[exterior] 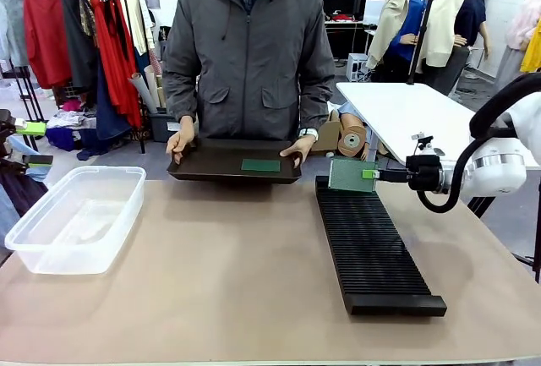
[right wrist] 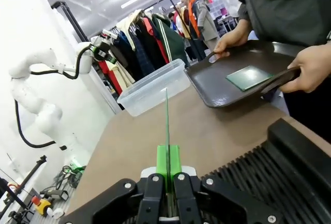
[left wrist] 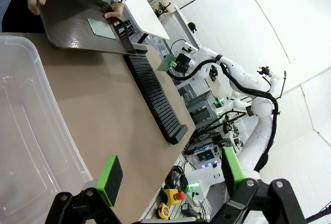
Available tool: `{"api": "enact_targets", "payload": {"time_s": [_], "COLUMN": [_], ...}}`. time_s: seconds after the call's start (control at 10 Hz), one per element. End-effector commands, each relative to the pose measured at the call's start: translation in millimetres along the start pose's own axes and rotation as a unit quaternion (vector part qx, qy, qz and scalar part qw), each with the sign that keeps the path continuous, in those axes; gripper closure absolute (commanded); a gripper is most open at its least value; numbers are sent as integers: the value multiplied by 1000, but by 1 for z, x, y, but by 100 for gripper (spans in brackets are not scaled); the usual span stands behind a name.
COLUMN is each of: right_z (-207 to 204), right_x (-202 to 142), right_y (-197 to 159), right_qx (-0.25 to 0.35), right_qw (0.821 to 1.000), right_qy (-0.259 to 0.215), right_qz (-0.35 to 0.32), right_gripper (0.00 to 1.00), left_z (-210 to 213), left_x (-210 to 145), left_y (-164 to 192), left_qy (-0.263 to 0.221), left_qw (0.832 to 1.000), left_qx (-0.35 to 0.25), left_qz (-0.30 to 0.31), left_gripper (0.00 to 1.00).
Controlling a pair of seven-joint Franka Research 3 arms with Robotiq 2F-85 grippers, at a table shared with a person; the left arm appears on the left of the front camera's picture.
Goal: Sort PCBs into racks and boxes based on the side picked up.
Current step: If the short side of the Blank PCB is picked up, insert it into the PCB Rack ; if the long side is picked up, place it in the Organizing box.
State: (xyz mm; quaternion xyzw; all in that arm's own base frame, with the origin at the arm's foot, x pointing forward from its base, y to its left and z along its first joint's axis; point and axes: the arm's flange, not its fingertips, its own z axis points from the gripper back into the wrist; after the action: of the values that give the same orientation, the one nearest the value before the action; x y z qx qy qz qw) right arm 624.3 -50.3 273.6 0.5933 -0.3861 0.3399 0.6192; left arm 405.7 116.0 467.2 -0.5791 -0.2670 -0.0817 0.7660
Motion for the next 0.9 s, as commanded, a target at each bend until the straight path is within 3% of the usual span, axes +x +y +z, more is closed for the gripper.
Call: {"api": "enact_targets", "payload": {"time_s": [0.0,0.4,0.8], "right_z": [8,14,14], "right_x": [8,-1,-12], "right_y": [-5,-15,-24], "right_qx": [-14,-31,-48], "right_qw": [999,996,994], "right_qy": [22,26,42], "right_qz": [30,78,85], "right_gripper": [100,100,100], "left_z": [1,1,1], "left_x": [-1,-1,-1], "left_y": [-2,-2,-2], "left_qy": [1,1,1], "left_qw": [1000,1000,1000], "left_qx": [-4,-4,-4], "left_qz": [0,0,0], "left_gripper": [0,0,0]}}
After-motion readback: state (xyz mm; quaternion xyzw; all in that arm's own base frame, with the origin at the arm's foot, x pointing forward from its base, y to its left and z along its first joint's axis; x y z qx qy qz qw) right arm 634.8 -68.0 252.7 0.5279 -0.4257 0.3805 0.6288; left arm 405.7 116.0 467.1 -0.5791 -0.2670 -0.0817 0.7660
